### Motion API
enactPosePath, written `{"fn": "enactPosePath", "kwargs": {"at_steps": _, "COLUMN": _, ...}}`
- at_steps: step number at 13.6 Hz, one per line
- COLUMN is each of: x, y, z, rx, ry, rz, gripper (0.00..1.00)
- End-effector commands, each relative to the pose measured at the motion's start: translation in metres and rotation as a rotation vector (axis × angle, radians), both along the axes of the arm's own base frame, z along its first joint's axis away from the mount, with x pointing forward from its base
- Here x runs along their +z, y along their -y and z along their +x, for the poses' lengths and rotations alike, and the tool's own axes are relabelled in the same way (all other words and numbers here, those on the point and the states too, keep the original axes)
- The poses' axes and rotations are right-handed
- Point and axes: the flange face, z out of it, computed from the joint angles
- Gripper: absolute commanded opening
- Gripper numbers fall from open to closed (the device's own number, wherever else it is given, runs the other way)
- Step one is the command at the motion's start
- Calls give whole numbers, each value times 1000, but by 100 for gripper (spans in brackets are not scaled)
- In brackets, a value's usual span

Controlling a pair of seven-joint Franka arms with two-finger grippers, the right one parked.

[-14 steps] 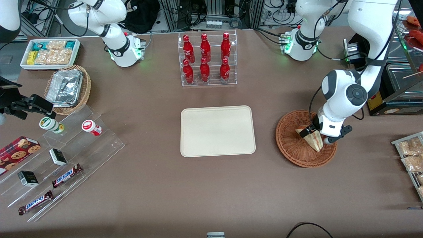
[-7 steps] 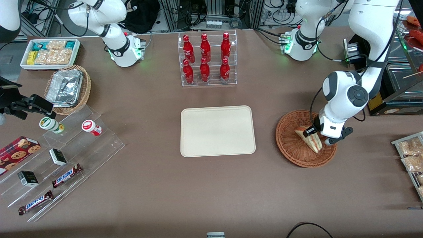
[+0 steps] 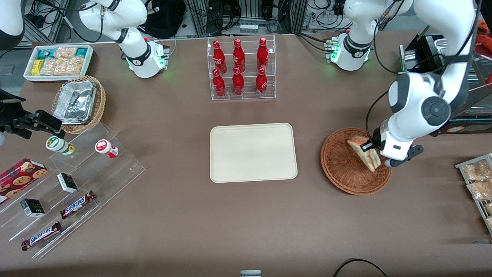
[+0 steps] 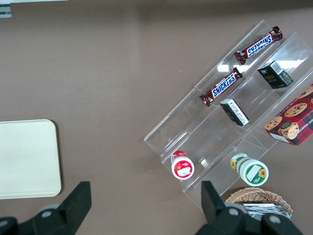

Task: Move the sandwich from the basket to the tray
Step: 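Carry the sandwich with the left gripper over the cream tray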

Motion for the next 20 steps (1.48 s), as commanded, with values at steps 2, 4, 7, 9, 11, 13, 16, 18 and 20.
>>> {"fn": "enactPosePath", "kwargs": {"at_steps": 2, "x": 50, "y": 95, "z": 4, "rx": -96, "ry": -25, "rz": 5, "gripper": 7}}
{"fn": "enactPosePath", "kwargs": {"at_steps": 4, "x": 44, "y": 166, "z": -9, "rx": -150, "ry": -27, "rz": 5, "gripper": 6}}
{"fn": "enactPosePath", "kwargs": {"at_steps": 7, "x": 22, "y": 250, "z": -27, "rx": -256, "ry": -46, "rz": -9, "gripper": 7}}
{"fn": "enactPosePath", "kwargs": {"at_steps": 9, "x": -7, "y": 305, "z": -39, "rx": -283, "ry": -68, "rz": -9, "gripper": 7}}
{"fn": "enactPosePath", "kwargs": {"at_steps": 11, "x": -33, "y": 336, "z": -39, "rx": -310, "ry": -63, "rz": -31, "gripper": 8}}
{"fn": "enactPosePath", "kwargs": {"at_steps": 13, "x": -56, "y": 365, "z": -48, "rx": -344, "ry": -14, "rz": -68, "gripper": 7}}
{"fn": "enactPosePath", "kwargs": {"at_steps": 16, "x": -91, "y": 392, "z": -59, "rx": -375, "ry": 28, "rz": -92, "gripper": 7}}
{"fn": "enactPosePath", "kwargs": {"at_steps": 18, "x": -108, "y": 398, "z": -59, "rx": -397, "ry": 62, "rz": -87, "gripper": 7}}
{"fn": "enactPosePath", "kwargs": {"at_steps": 20, "x": -120, "y": 409, "z": -69, "rx": -416, "ry": 68, "rz": -93, "gripper": 7}}
